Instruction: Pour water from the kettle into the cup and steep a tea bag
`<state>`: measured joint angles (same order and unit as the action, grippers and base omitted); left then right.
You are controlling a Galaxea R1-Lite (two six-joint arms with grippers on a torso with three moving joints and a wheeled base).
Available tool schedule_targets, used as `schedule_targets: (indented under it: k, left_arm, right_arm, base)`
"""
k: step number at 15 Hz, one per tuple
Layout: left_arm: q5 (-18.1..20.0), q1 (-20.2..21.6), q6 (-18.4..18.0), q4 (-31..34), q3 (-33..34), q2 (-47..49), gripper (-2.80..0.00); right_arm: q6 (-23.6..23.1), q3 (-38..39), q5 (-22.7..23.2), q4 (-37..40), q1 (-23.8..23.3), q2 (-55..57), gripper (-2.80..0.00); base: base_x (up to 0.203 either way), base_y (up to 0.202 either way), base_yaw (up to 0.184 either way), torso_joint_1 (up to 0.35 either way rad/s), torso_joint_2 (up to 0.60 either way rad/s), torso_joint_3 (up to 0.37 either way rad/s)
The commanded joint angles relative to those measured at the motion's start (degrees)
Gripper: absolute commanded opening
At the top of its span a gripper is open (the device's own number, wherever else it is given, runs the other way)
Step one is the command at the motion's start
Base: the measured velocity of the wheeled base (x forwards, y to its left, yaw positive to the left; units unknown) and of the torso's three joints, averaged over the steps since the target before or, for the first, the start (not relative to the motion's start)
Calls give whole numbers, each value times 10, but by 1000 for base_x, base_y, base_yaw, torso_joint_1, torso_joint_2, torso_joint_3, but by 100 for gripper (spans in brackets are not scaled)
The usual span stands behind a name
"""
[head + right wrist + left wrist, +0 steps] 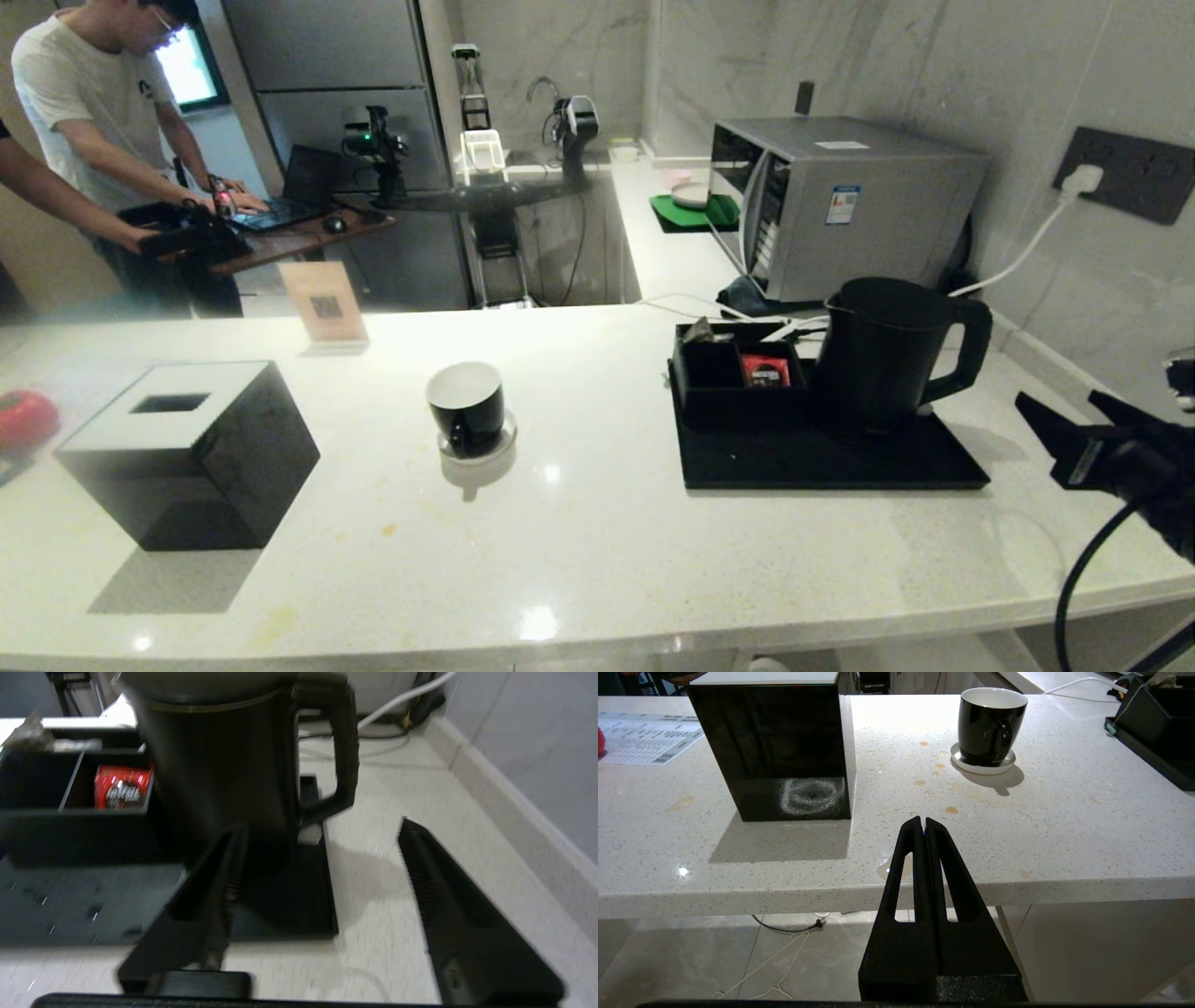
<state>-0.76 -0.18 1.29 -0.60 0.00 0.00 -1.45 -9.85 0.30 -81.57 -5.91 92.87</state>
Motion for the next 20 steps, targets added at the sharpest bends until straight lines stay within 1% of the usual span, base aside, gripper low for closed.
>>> schedule_targets:
  k: [1, 5, 7, 12, 20]
  left_arm:
    - [0, 0, 0, 0, 0, 1, -280]
    - [0, 0, 0, 0, 0, 1, -280]
    - [0, 0, 0, 0, 0, 1, -280]
    - [0, 0, 0, 0, 0, 1, -280]
    - [0, 0, 0, 0, 0, 1, -280]
  right_arm:
    - [0, -14, 0, -27, -2, 40, 0]
    - [-1, -25, 0, -67, -2, 85, 0]
    - [-1, -37, 0, -68, -9, 99, 0]
    - [-4, -95, 0, -67, -36, 146, 0]
    - [-4, -159, 0, -67, -39, 211, 0]
  base:
    - [0, 0, 0, 0, 0, 0]
    - [0, 0, 0, 0, 0, 0]
    - [0, 0, 0, 0, 0, 0]
    - [0, 0, 0, 0, 0, 0]
    - [0, 0, 0, 0, 0, 0]
